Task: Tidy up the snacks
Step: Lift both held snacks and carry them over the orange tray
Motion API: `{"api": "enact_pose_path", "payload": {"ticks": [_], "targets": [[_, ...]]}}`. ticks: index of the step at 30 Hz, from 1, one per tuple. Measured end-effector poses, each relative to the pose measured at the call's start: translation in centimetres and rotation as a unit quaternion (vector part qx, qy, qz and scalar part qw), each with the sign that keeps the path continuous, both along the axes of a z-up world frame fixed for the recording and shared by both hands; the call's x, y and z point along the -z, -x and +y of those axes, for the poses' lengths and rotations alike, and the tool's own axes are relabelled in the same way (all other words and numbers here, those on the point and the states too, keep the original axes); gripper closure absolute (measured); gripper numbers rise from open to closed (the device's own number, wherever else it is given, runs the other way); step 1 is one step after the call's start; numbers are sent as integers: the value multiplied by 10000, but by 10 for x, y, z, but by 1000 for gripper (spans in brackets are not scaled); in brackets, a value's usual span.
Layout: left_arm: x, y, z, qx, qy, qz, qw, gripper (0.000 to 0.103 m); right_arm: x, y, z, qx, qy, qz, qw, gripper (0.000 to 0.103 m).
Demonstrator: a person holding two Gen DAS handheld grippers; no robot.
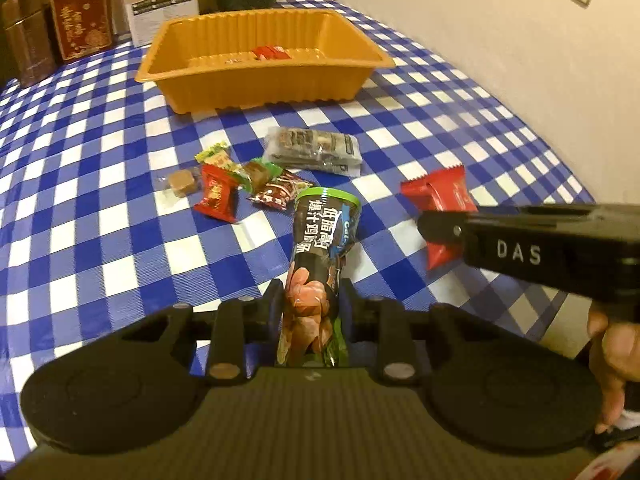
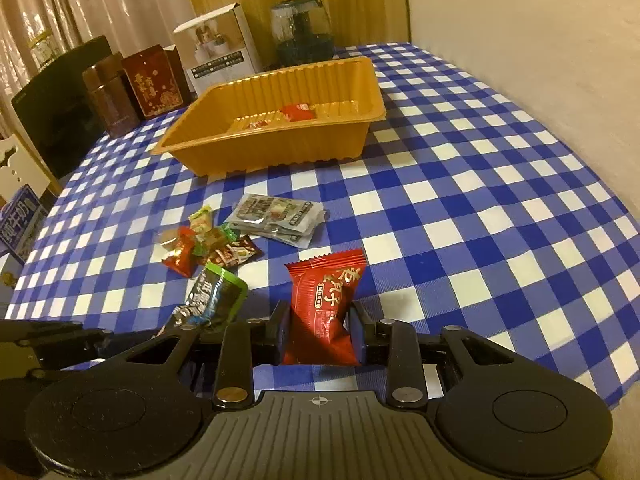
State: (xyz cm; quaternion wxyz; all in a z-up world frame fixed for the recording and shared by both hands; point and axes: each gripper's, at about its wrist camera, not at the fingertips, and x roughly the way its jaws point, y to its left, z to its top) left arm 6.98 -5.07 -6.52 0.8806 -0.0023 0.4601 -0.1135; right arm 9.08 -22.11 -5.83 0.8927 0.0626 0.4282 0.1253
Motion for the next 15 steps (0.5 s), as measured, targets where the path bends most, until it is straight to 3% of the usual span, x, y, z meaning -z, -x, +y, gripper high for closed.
{"api": "enact_pose_path", "payload": {"ticks": [15], "targets": [[-38, 10, 2, -409, 62, -219, 9989, 77, -36, 23, -2, -42, -30, -201, 9998, 72]]}}
